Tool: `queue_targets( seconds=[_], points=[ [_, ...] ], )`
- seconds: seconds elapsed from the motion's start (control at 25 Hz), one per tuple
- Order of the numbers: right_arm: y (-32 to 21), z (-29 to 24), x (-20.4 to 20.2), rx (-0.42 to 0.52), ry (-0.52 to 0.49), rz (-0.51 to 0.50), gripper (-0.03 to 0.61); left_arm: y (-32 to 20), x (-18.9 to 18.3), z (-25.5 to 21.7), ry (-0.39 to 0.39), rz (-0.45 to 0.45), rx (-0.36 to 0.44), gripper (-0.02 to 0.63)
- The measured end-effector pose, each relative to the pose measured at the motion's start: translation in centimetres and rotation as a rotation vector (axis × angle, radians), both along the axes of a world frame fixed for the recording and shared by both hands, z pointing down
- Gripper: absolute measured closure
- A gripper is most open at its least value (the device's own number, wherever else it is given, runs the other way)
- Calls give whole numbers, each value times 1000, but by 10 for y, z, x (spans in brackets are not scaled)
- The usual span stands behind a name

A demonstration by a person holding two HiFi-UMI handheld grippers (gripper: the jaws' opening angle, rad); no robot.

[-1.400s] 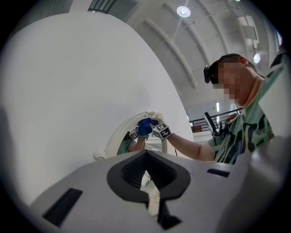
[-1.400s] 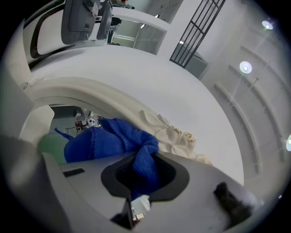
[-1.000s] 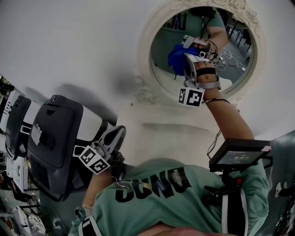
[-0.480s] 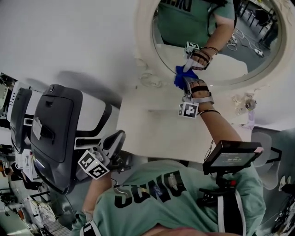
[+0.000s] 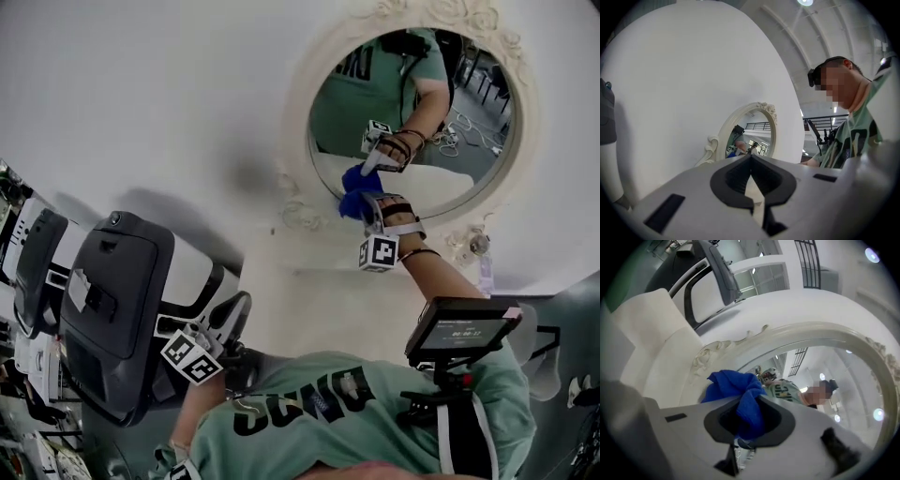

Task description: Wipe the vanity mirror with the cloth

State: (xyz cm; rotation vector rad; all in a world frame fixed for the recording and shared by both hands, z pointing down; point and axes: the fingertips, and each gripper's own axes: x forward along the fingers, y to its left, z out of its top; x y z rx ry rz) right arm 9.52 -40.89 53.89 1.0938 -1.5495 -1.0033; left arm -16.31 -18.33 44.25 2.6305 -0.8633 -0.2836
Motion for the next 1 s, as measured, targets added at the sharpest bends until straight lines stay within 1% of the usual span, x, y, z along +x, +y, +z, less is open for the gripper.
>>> queue_targets(
  seconds=[0.12, 0.28, 0.4, 0.52, 0.6, 0.68, 0.76, 1.0],
  points=[
    [5, -103, 4, 153, -42, -13, 531, -4, 2, -16, 6, -1, 56, 604],
    [7, -252, 24, 389, -40, 16, 531, -14, 12, -37, 33, 10, 133, 604],
    [10, -331, 39, 506, -41, 76, 531, -9, 16, -47, 42, 22, 161, 604],
    [7, -389, 53, 594, -13, 131, 531, -12, 22, -56, 52, 28, 198, 603],
    [2, -409, 58, 626, 6, 158, 531, -13, 21, -59, 56, 23, 211, 603],
    [-3, -416, 62, 630, 6, 184, 531, -14, 16, -60, 56, 13, 213, 603],
    [-9, -414, 63, 624, 8, 201, 531, -15, 11, -60, 60, 0, 213, 603],
    [-15, -407, 65, 665, 62, 210, 531, -22, 10, -55, 58, -8, 191, 603]
  ],
)
